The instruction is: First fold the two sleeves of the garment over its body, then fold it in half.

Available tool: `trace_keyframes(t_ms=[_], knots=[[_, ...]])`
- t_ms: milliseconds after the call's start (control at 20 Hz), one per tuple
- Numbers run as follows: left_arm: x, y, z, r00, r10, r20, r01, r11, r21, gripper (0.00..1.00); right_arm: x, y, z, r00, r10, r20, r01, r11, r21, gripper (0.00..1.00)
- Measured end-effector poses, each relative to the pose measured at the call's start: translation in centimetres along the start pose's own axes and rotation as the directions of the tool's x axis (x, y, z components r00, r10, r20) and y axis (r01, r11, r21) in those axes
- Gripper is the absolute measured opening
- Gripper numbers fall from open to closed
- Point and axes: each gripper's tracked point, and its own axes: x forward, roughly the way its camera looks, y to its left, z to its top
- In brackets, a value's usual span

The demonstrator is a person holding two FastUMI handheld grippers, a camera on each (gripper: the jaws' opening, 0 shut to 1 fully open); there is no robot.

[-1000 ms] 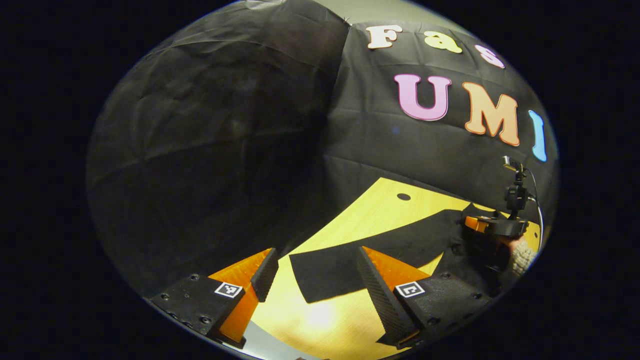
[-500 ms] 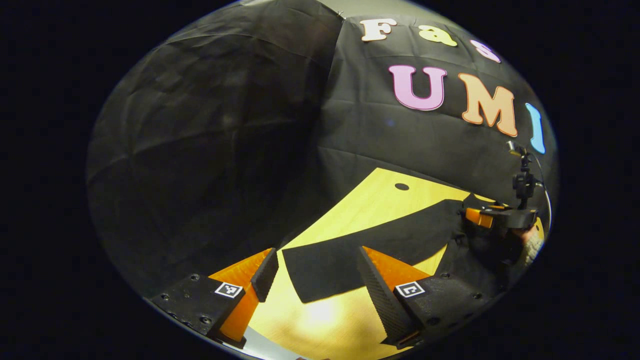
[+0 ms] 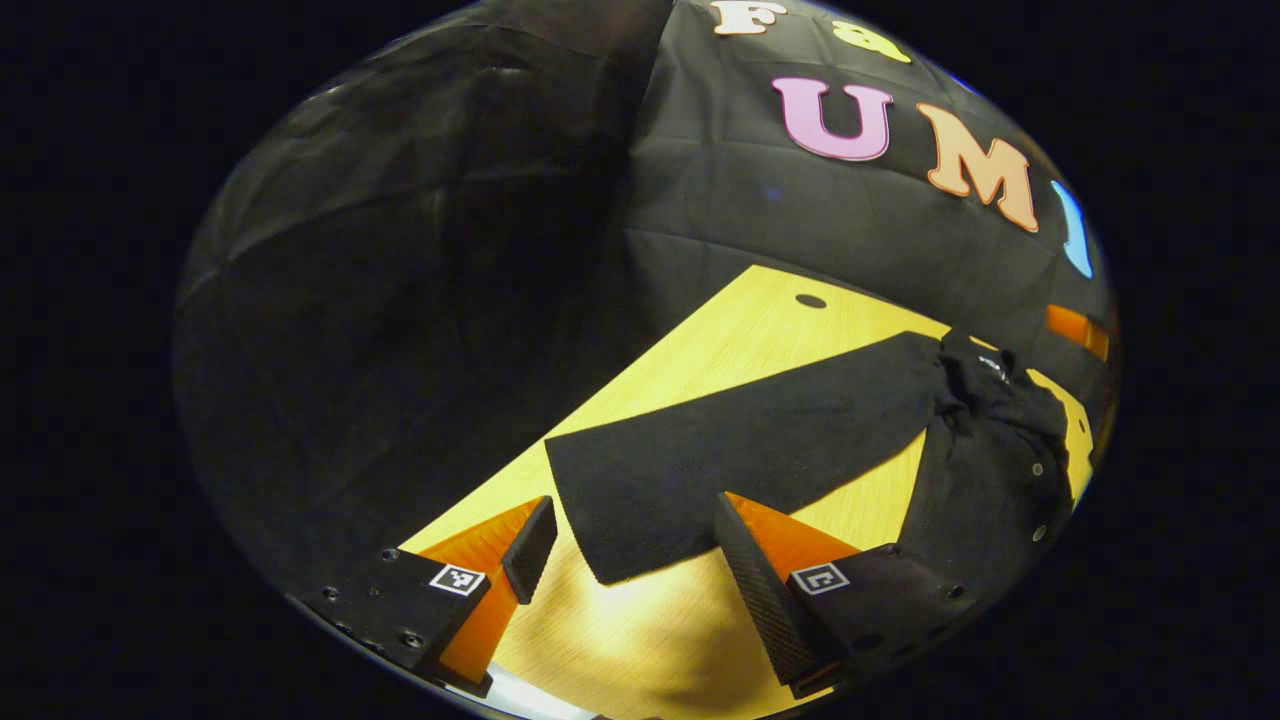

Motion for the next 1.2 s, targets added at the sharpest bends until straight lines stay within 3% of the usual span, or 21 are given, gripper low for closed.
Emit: trace_keyframes(t_ms=[400,850,950,1150,1200], knots=[[1.9,-0.7,-2.1,0.997,-0.006,-0.071,0.007,1.000,0.019,0.95,-8.8,-7.4,0.2,0.984,-0.178,0.027,0.177,0.983,0.037,0.99],[2.0,-1.1,-2.5,0.998,0.007,-0.061,-0.006,1.000,0.013,0.96,-15.0,-10.5,-3.1,0.963,-0.266,-0.041,0.269,0.959,0.094,0.99],[2.0,-1.7,-2.6,0.999,0.000,-0.053,0.002,1.000,0.025,0.83,-15.8,-10.8,-3.6,0.962,-0.268,-0.053,0.273,0.956,0.106,0.99],[1.9,-3.3,-2.7,0.998,-0.030,-0.062,0.032,0.999,0.041,0.38,-17.2,-11.9,-3.5,0.956,-0.288,-0.049,0.292,0.949,0.116,0.99],[2.0,-3.8,-2.6,0.997,-0.038,-0.067,0.041,0.998,0.046,0.22,-17.5,-12.1,-3.5,0.955,-0.292,-0.048,0.296,0.948,0.119,0.99]])
